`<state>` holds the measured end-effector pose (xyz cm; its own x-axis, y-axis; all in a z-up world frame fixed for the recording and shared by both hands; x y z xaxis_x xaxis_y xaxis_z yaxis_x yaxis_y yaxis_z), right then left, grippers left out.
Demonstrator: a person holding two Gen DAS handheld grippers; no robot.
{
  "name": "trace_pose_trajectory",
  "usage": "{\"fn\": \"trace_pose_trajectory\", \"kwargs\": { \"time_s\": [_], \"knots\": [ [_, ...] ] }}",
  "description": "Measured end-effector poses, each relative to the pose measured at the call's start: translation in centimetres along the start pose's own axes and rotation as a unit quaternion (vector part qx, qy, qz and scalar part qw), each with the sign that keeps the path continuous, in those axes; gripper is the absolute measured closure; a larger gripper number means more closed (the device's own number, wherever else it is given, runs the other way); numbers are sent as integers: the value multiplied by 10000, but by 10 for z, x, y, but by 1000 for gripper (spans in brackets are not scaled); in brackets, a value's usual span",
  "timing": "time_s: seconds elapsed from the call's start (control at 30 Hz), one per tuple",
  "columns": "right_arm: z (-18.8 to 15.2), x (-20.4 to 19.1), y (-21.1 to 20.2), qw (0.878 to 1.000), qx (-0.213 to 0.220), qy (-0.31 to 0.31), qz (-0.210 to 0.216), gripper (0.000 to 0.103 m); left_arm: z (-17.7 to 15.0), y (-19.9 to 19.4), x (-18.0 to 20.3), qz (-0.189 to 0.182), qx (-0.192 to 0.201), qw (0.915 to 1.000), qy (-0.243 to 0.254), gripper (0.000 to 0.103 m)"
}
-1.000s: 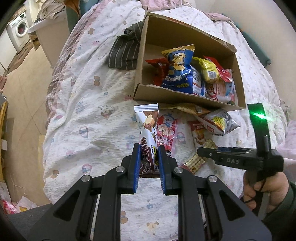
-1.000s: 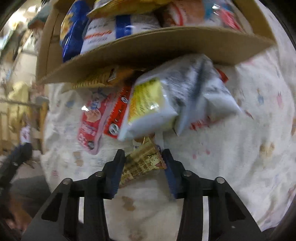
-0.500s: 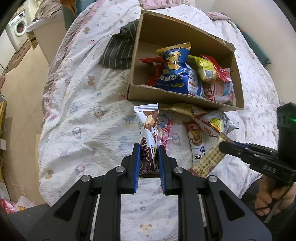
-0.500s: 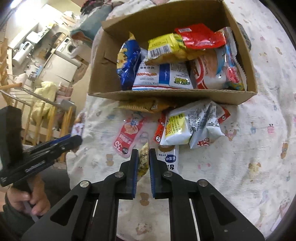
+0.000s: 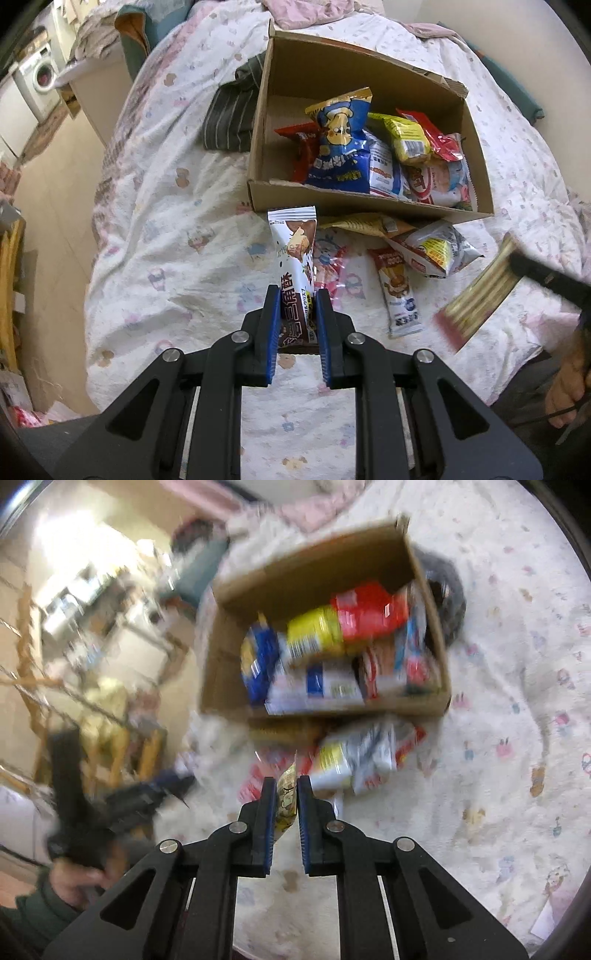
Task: Organize snacks
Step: 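Carry the chocolate bar into the box with the left gripper while the right carries the sweet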
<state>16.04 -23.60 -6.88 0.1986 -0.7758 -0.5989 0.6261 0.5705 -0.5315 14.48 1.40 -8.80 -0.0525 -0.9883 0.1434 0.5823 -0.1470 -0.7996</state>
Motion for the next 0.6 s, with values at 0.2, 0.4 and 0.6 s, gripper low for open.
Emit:
{"fn": "trace_pose_trajectory", "kwargs": {
  "time_s": [0.2, 0.4, 0.6],
  "knots": [
    [39, 8, -27, 9947, 964, 358, 19, 91, 23, -14, 6, 27, 286, 9996, -50, 88],
    [70, 22, -25, 9898, 1293, 509, -303, 91, 56, -25, 13, 59, 561, 9984, 93, 88],
    [80, 44, 2, 9901, 1025, 681, -678, 91, 83, -12, 13, 140, 568, 9982, 133, 88]
  ]
}}
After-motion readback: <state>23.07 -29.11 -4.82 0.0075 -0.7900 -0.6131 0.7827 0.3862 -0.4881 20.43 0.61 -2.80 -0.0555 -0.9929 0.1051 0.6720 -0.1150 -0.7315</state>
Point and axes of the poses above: each gripper's, at about its wrist camera, not at the fingertips, and y roughly the way its jaws point, x to its right, z to its top, the point moved 2 cm from there along y, roughly the way its jaws point, and after that the axes turned 15 degrees about x, right-handed, at the moved point
